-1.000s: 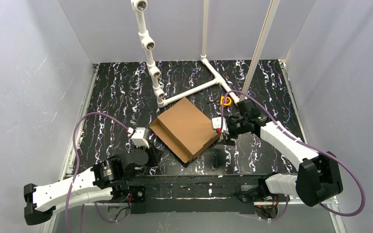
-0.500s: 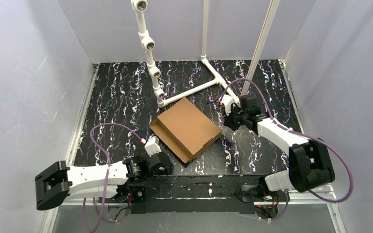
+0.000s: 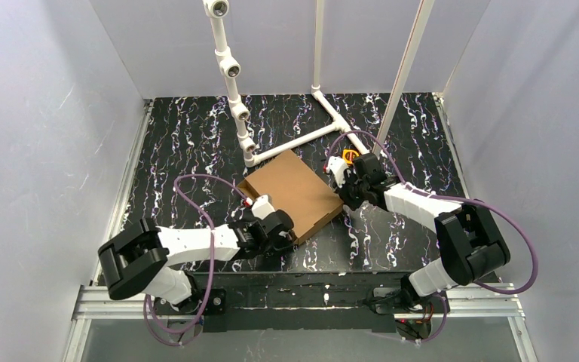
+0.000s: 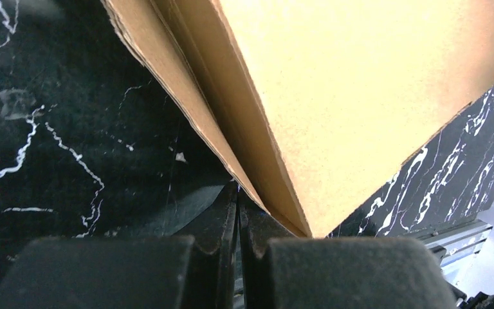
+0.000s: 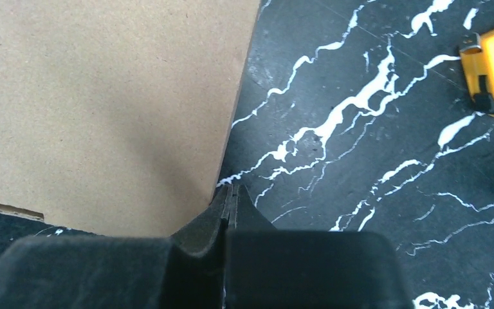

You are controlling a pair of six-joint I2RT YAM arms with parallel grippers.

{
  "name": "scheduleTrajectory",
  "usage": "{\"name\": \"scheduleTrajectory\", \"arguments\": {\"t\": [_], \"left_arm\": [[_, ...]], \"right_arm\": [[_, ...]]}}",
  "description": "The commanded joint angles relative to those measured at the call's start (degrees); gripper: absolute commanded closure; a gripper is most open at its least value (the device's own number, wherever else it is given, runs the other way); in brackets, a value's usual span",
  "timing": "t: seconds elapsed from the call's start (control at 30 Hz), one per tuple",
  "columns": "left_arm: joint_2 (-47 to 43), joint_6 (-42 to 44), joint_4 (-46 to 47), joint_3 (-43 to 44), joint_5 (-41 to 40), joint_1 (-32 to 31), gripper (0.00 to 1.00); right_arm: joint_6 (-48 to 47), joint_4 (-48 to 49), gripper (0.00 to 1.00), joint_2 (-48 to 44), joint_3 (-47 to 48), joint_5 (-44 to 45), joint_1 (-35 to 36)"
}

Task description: Fold the paper box

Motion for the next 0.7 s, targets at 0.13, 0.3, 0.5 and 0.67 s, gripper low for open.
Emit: {"name": "scheduleTrajectory", "arguments": {"t": [0.13,0.3,0.5,0.67], "left_arm": [[-5.1,1.9,-0.1,-0.5,0.7,1.9,0.98],[-19.9,0.3,-12.6,-9.4,-2.8,2.4,0.69],[-34.8,8.9,-23.0,-13.5,-6.2,12.0,0.58],[-28.9,21.1,-15.5,-11.5,5.0,29.4,0.68]], "right_arm": [[2.1,0.4,0.99,-1.6,1.1,0.9,-0.4],[0.7,0.1,0.98,-1.6,1.5,2.4,-0.9],[-1.5,0.3,0.88,-2.4,2.7,5.4,-1.1],[-3.8,3.2,0.78,0.0,7.7,8.1,-1.1]]}}
